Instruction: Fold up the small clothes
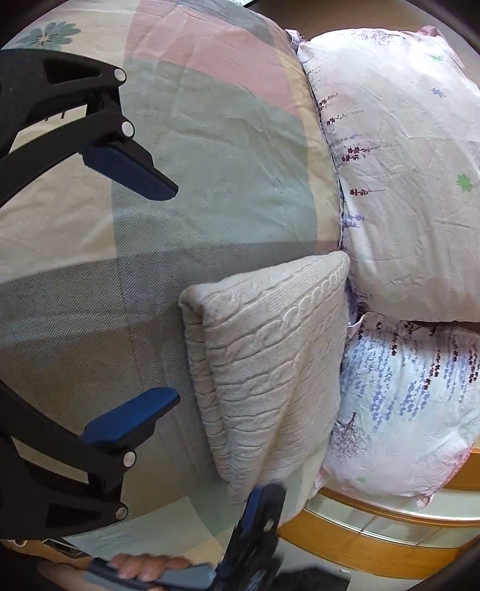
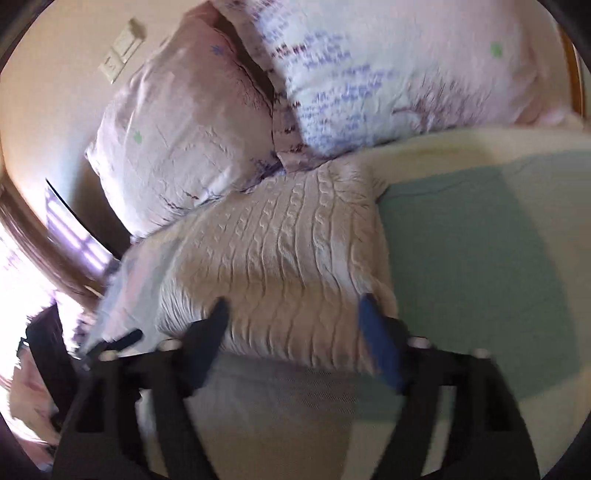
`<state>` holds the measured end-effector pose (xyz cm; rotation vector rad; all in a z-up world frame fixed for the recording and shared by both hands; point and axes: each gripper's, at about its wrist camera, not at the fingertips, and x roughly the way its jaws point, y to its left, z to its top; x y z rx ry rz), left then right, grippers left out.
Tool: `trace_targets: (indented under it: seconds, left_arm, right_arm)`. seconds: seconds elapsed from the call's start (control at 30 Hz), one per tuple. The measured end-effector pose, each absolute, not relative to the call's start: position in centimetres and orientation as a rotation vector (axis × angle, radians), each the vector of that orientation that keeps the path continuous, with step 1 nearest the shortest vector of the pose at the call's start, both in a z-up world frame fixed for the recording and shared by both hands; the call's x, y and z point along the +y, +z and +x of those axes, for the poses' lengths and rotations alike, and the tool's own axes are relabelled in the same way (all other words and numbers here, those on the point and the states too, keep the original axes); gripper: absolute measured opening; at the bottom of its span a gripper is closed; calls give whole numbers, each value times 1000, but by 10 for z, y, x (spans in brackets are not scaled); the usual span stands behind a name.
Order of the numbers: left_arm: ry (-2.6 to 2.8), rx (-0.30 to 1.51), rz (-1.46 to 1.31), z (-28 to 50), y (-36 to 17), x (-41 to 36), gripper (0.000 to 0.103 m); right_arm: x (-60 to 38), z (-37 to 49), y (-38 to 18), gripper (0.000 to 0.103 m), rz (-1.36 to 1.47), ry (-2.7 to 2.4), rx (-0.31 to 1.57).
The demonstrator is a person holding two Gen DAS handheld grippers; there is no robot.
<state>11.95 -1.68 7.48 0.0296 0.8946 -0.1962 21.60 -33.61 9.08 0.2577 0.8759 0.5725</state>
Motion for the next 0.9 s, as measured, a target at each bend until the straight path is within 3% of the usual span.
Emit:
trace_targets:
  seconds: [0.2,0.37,0.47,0.9]
  left_arm:
    - [-130,1005,144,126,55,-39,101]
    - [-137,994,114,124,52,-34,101]
    - [-142,997,109,126,52,-33,101]
    - [-141,998,110,126,53,-34,101]
  right_arm:
    - [-313,176,55,92,25,430,922]
    - [-293,175,36,102,-51,397,977]
    - [-280,168,35,102,-159,362,980]
    - [-284,168,36,102,-124,326,983]
